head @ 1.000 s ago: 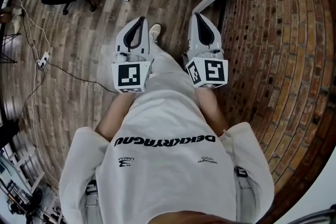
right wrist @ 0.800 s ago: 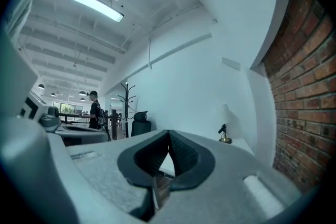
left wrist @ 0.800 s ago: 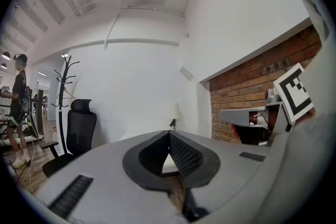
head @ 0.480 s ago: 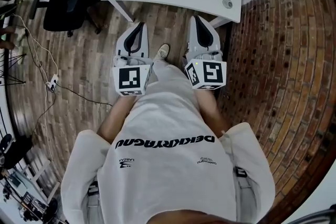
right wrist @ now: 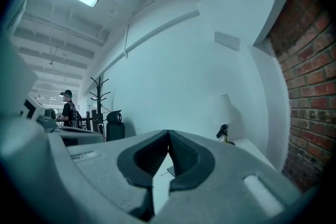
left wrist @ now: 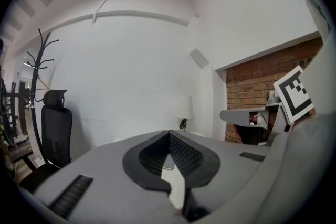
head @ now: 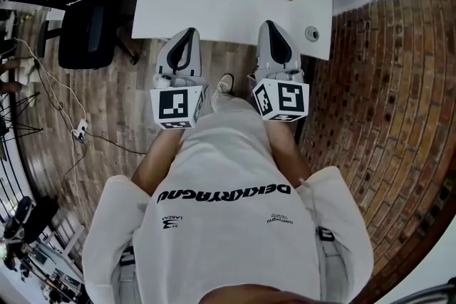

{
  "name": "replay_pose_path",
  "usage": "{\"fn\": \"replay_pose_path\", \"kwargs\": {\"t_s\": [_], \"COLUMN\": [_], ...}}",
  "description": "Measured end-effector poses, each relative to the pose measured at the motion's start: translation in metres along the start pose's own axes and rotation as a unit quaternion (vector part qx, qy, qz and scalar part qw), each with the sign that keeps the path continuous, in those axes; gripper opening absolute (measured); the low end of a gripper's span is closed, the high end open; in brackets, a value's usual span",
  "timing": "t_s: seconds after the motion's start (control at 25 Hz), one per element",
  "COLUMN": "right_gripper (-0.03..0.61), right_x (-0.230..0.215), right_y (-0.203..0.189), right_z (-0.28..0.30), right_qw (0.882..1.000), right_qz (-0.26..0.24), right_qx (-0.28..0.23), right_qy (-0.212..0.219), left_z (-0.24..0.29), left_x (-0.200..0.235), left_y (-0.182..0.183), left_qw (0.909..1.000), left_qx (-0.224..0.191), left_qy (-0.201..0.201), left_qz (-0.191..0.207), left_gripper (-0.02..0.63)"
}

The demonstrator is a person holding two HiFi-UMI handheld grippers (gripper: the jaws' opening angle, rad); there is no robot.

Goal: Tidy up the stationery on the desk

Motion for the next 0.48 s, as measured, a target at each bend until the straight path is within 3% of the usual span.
{"fn": "replay_pose_path", "kwargs": {"t_s": [0.48], "right_gripper": [-0.002], "right_x": [-0.039], "right_y": [-0.01], "right_z": [0.077], "right_qw": [0.998], "right_qz": [0.036], "right_qx": [0.034], "right_qy": [-0.037], "left_z": [0.092], "left_x": [0.028], "left_y": [-0.006], "left_qw": [0.9988], "left_qx": [0.038], "left_qy": [-0.031], "left_qz": [0.005], "left_gripper": [-0.002]}}
Point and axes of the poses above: the fingertips, and each gripper's own axes: z forward along the fingers, x to its left, y out of its top, the point moved 10 cm from there along -z, backward along the fingers, and after that the axes turned 11 degrees about z, right-handed, at the moved point
